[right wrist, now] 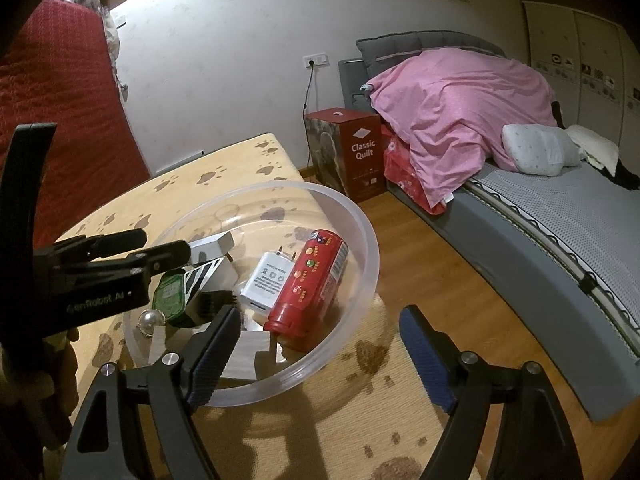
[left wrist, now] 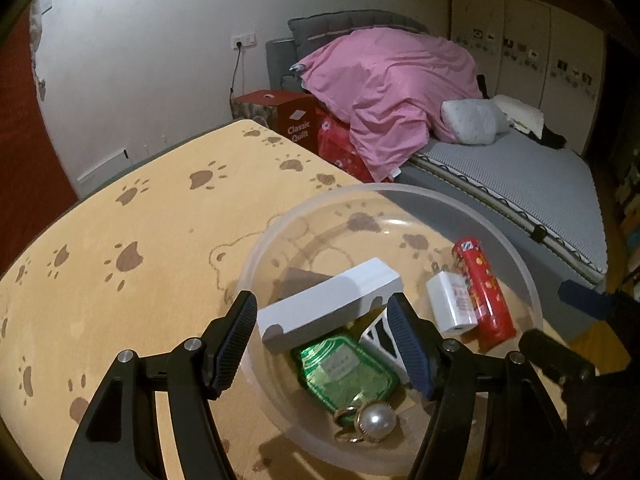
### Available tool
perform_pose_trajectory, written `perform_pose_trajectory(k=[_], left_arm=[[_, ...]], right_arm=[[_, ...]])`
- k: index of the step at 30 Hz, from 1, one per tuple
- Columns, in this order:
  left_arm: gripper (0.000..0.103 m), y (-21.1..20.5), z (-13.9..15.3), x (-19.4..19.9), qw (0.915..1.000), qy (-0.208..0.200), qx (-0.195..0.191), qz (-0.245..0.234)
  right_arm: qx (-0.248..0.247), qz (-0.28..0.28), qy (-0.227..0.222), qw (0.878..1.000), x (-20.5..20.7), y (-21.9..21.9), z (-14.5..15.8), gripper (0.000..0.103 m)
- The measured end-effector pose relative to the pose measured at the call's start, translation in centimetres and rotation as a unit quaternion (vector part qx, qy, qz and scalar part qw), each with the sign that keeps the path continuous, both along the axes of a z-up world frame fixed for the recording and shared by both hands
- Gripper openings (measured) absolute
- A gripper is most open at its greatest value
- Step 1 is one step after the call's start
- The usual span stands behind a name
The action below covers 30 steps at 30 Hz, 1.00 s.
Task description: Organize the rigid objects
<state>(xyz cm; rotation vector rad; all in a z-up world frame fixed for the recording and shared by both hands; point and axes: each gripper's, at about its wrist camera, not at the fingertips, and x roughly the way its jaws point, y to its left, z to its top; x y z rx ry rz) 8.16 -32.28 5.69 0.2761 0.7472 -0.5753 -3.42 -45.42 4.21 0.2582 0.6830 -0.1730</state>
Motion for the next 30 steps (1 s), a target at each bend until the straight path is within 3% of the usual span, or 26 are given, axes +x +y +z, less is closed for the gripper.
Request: perform_pose_trajectory(k=[9, 14, 22, 30], left_arm=[[0.069, -1.2, -0.3, -0.4, 0.9998, 0.007, 0.001, -0.019], [0.090, -1.1, 0.0, -1.0, 0.9999, -0.012, 0.010, -0.007], [0.098, -0.4, 0.7, -1.3, 0.9989, -0.030, 0.028, 0.023], [0.100, 0.2, 0.9, -2.1, 0.9974, -0.031, 0.039, 0.053]], right_arm=[[0.001, -0.003, 0.005, 1.000, 0.1, 0.2, -0.2, 0.092], [-0.008, -0.004, 0.007, 1.000, 0.1, 0.3, 0.0, 0.101], [-0.011, -0.010, 0.025, 1.000, 0.2, 0.3, -0.1, 0.103], [-0.027, -0.010, 0.023, 0.999, -0.1, 0.6, 0.3, 0.103]])
